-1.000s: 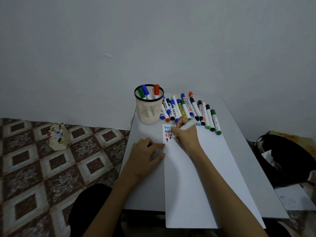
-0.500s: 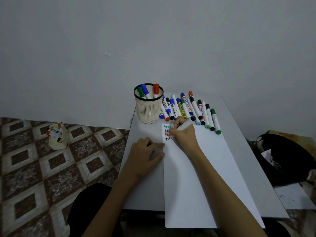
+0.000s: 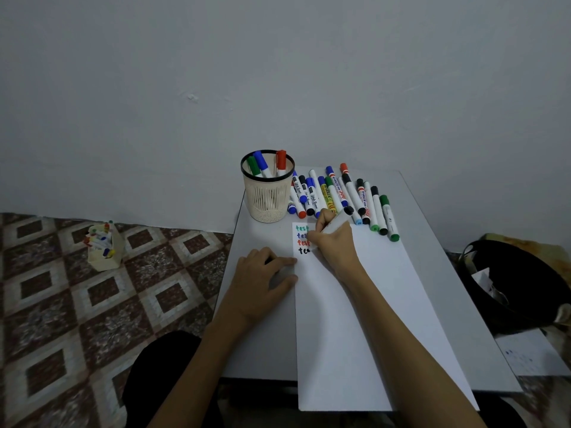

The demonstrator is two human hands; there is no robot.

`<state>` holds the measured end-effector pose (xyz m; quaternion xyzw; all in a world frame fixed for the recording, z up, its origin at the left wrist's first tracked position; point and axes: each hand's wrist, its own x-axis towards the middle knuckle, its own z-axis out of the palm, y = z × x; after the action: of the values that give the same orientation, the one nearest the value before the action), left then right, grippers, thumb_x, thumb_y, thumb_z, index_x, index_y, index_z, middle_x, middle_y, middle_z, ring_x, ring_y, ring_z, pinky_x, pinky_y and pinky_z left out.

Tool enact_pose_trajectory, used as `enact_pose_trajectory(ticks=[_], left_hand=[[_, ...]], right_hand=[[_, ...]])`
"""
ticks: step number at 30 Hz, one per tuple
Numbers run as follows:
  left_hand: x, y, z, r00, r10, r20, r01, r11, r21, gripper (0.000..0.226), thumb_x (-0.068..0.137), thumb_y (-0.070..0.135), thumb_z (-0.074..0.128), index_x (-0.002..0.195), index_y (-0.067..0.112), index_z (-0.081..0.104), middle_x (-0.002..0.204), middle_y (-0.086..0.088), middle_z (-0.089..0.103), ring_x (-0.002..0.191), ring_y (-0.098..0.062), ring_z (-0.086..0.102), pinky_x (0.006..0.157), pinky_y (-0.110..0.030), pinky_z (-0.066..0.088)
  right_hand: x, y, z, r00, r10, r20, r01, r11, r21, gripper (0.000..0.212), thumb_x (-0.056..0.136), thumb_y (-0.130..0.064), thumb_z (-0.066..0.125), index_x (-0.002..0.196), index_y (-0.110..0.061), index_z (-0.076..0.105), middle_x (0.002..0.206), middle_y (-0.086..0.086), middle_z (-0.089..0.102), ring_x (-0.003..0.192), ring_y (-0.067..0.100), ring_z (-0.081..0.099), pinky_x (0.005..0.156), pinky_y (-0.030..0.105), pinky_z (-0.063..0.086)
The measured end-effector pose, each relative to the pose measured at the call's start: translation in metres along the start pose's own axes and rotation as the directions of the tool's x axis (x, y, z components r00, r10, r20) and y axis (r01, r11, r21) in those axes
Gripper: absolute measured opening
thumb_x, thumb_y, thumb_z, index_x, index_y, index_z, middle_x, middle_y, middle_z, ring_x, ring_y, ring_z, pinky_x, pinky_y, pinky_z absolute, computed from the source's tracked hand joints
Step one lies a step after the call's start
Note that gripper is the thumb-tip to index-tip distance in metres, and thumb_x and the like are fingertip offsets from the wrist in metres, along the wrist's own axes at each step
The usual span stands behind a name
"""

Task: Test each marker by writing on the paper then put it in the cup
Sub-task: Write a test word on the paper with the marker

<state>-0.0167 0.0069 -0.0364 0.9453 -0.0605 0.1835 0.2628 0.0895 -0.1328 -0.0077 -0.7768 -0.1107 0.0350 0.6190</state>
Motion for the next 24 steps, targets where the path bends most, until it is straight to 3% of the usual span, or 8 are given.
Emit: enact_pose_trajectory(ticks=[4,7,9,11,14,18,20,24], left_hand=[[-0.0003,0.0004,-0.0012,1.0,0.002,0.003,-0.002,1.0,0.001,0.05,0.084,0.054,0.039,0.114,0.024,0.065,0.083,0.006,0.047,0.078,-0.012,0.045,0.07,-0.031,0.036],[0.0005,0.0002,-0.0004,1.0,0.009,0.005,-0.009,1.0,0.002,0.049,0.084,0.053,0.04,0.113,0.024,0.066,0.082,0.004,0.05,0.077,-0.013,0.046,0.069,-0.031,0.036],[0.0008,-0.0004,0.0002,1.0,0.004,0.008,-0.004,1.0,-0.002,0.049,0.084,0.053,0.04,0.113,0.023,0.066,0.083,0.003,0.051,0.077,-0.012,0.047,0.069,-0.03,0.036],[0.0006,-0.001,0.0009,1.0,0.007,0.002,-0.007,1.0,-0.005,0.049,0.084,0.053,0.041,0.113,0.023,0.066,0.083,0.003,0.051,0.077,-0.012,0.046,0.069,-0.029,0.034],[0.0006,-0.0005,0.0007,1.0,0.012,-0.002,-0.012,1.0,-0.005,0.049,0.084,0.053,0.04,0.113,0.023,0.066,0.084,0.004,0.051,0.078,-0.011,0.046,0.069,-0.029,0.034],[0.0013,-0.0003,0.0003,1.0,0.013,-0.002,-0.013,1.0,-0.004,0.05,0.084,0.053,0.04,0.113,0.023,0.066,0.083,0.006,0.048,0.077,-0.011,0.046,0.069,-0.028,0.032],[0.0009,-0.001,0.0006,1.0,0.019,0.0,-0.019,1.0,-0.003,0.048,0.083,0.049,0.04,0.114,0.022,0.066,0.082,0.006,0.047,0.076,-0.011,0.045,0.069,-0.028,0.032],[-0.0007,-0.0019,0.0023,1.0,0.001,0.006,-0.001,0.999,-0.036,0.053,0.081,0.033,0.027,0.117,0.022,0.064,0.083,0.003,0.049,0.077,-0.012,0.042,0.069,-0.029,0.029]], right_hand=[[-0.0007,-0.0013,-0.001,1.0,0.022,0.009,-0.023,0.999,0.037,0.029,0.079,0.008,0.066,0.072,-0.009,0.043,0.081,0.017,0.054,0.082,0.019,0.062,0.065,0.02,0.052],[-0.0006,0.0007,-0.0041,0.999,0.039,-0.014,-0.037,0.992,0.119,0.03,0.08,0.008,0.066,0.073,-0.008,0.042,0.076,0.009,0.055,0.079,0.019,0.066,0.071,0.03,0.058],[-0.0009,0.0007,-0.0031,0.999,0.029,-0.028,-0.027,0.996,0.086,0.031,0.08,0.007,0.065,0.072,-0.011,0.041,0.076,0.009,0.055,0.081,0.024,0.067,0.073,0.035,0.057],[-0.002,0.0004,-0.0012,1.0,0.003,-0.028,-0.002,0.999,0.05,0.032,0.081,0.008,0.064,0.071,-0.012,0.04,0.075,0.009,0.053,0.08,0.026,0.066,0.067,0.03,0.055],[-0.0021,-0.0008,-0.0039,0.999,0.0,-0.035,0.003,0.996,0.085,0.029,0.082,0.008,0.063,0.074,-0.009,0.04,0.073,0.006,0.051,0.069,0.012,0.065,0.059,0.018,0.051],[-0.0015,0.0013,-0.0032,0.999,-0.037,-0.016,0.037,0.998,0.043,0.03,0.082,0.008,0.062,0.072,-0.011,0.041,0.076,0.015,0.053,0.081,0.035,0.065,0.069,0.034,0.054],[-0.001,0.0022,-0.0015,0.999,-0.036,-0.01,0.036,0.999,0.028,0.031,0.081,0.008,0.062,0.071,-0.012,0.041,0.078,0.018,0.053,0.083,0.04,0.063,0.07,0.035,0.054],[-0.0003,0.0021,-0.0044,0.999,-0.028,0.044,0.023,0.994,0.104,0.032,0.08,0.013,0.06,0.07,-0.009,0.039,0.071,0.011,0.049,0.07,0.019,0.064,0.058,0.021,0.051]])
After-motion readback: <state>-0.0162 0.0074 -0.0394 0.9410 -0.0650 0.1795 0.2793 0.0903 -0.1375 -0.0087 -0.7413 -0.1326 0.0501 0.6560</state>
